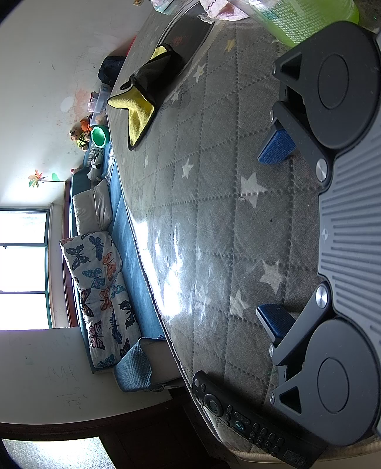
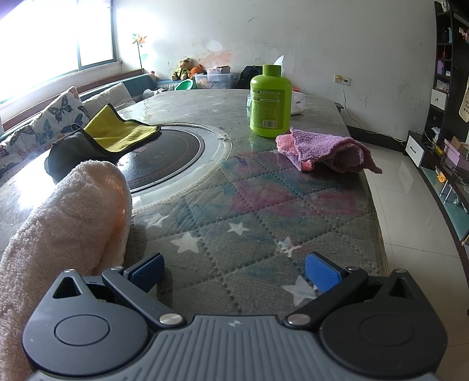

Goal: Clean container

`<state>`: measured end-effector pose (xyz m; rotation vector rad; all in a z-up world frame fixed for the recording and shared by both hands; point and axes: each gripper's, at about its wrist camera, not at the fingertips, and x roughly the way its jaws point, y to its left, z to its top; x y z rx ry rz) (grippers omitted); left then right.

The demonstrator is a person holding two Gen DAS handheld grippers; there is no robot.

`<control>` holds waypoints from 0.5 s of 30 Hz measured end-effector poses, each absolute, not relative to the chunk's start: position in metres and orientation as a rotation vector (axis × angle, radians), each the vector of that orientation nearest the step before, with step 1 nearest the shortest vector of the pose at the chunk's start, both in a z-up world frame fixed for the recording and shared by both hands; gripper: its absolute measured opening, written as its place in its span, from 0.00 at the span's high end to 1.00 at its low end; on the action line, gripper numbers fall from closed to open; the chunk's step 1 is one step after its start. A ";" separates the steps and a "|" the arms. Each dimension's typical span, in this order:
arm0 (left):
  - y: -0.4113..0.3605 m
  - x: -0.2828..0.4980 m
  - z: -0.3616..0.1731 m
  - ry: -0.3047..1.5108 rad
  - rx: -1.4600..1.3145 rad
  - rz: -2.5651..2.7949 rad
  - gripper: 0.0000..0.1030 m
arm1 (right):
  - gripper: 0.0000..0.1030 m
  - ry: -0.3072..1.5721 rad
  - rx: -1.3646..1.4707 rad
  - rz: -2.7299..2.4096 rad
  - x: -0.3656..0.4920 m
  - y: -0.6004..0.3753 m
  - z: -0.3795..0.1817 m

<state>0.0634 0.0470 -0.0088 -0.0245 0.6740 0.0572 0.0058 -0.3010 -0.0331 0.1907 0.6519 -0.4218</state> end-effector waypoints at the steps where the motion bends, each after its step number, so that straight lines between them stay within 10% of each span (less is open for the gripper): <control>1: 0.047 0.063 -0.009 0.674 -0.024 0.057 0.00 | 0.00 0.652 0.190 -0.422 0.006 -0.301 -0.033; 15: 0.048 0.063 -0.009 0.674 -0.021 0.059 0.00 | 0.00 0.651 0.192 -0.421 0.005 -0.302 -0.033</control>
